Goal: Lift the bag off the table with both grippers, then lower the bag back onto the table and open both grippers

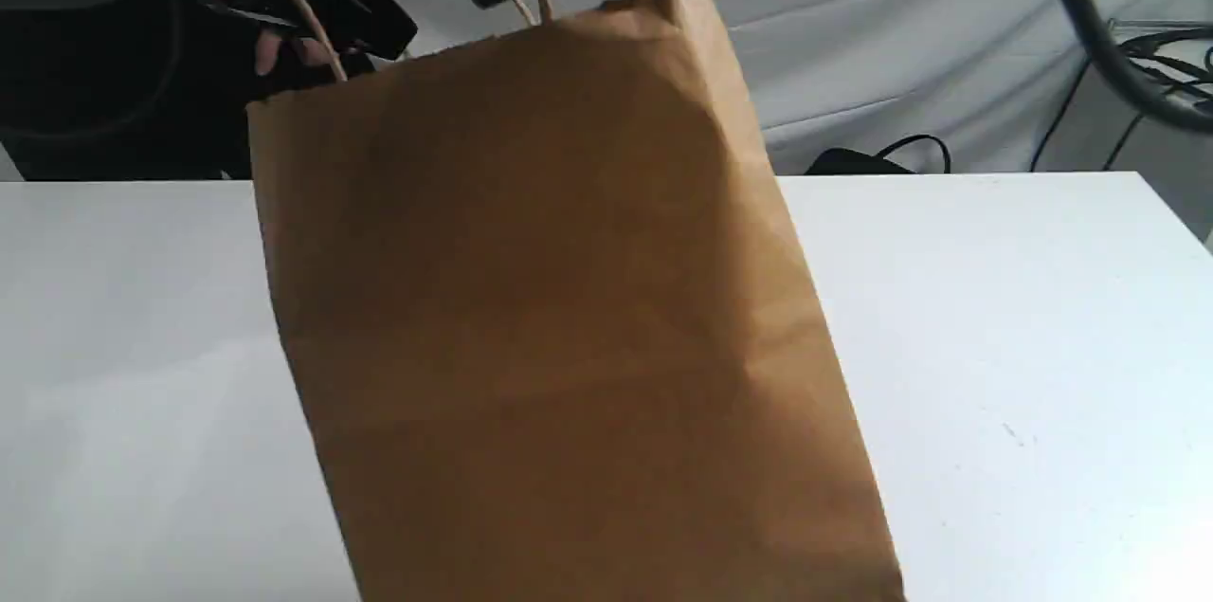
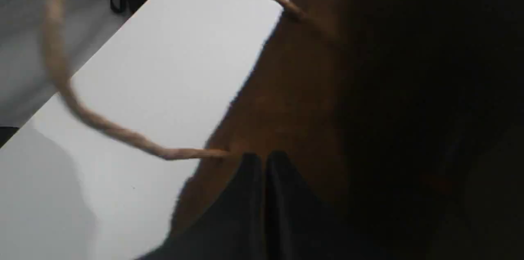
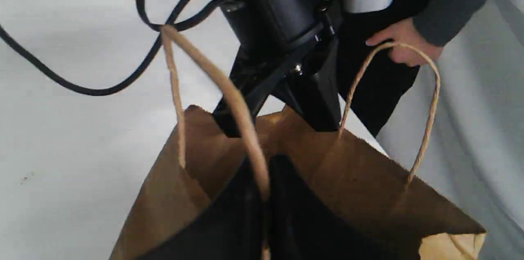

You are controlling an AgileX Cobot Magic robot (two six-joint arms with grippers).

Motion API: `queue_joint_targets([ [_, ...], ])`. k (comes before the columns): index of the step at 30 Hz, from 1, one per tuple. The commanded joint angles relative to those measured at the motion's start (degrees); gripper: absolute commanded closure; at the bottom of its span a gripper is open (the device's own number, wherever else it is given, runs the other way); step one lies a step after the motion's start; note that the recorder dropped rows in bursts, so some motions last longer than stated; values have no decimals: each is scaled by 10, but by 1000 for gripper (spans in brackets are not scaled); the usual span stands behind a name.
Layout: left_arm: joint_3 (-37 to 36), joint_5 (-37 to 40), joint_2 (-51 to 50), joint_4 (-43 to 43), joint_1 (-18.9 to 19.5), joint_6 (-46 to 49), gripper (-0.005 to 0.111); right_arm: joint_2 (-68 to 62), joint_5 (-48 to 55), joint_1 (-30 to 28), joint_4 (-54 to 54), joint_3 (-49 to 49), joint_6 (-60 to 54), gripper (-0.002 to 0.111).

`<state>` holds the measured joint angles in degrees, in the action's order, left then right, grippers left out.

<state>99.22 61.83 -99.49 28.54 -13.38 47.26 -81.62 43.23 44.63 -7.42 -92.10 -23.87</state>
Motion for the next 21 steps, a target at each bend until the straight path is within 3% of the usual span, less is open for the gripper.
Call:
queue_joint_targets([
  [1,4,-14,0,6,1,-5,107,2,-52,-1,9,35,-1,108],
  [11,4,-14,0,9,1,-5,107,60,-392,-1,9,298,-3,108],
  [21,4,-1,0,9,1,-5,107,110,-453,-1,-58,447,5,108],
])
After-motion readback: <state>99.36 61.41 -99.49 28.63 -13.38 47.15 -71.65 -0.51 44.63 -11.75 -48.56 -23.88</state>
